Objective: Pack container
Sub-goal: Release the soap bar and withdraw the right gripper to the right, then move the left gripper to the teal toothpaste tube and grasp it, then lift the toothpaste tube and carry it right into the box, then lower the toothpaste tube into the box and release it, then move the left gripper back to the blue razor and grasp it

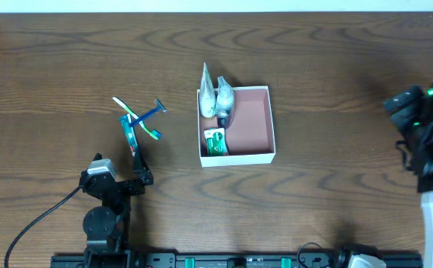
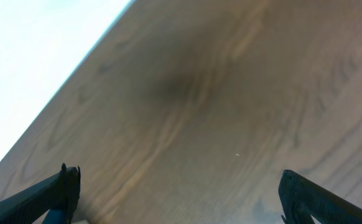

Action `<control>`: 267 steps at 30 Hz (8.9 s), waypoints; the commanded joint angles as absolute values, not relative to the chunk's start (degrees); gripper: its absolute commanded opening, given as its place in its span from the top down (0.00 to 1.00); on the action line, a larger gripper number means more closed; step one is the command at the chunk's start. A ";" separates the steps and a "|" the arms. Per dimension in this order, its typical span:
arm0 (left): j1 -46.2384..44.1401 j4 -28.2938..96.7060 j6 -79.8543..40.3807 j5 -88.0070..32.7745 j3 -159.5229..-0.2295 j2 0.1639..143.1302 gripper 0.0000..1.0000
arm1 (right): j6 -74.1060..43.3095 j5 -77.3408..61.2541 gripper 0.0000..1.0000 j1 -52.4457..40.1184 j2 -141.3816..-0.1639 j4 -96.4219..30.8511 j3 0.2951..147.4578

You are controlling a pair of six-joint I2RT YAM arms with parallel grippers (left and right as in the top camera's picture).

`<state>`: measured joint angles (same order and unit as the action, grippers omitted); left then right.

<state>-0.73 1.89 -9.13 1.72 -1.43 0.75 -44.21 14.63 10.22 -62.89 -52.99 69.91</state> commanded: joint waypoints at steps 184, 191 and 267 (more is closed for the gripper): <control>-45.74 16.08 -34.85 5.21 -71.05 108.27 0.92 | -43.00 4.89 0.01 20.75 -73.47 -57.06 70.39; -45.74 15.29 -35.29 5.17 -71.05 109.16 0.91 | -43.00 4.91 0.01 20.75 -73.47 -57.06 70.39; -8.05 35.92 -7.14 10.68 -67.81 97.47 0.37 | -43.00 4.91 0.01 20.75 -73.47 -57.06 70.39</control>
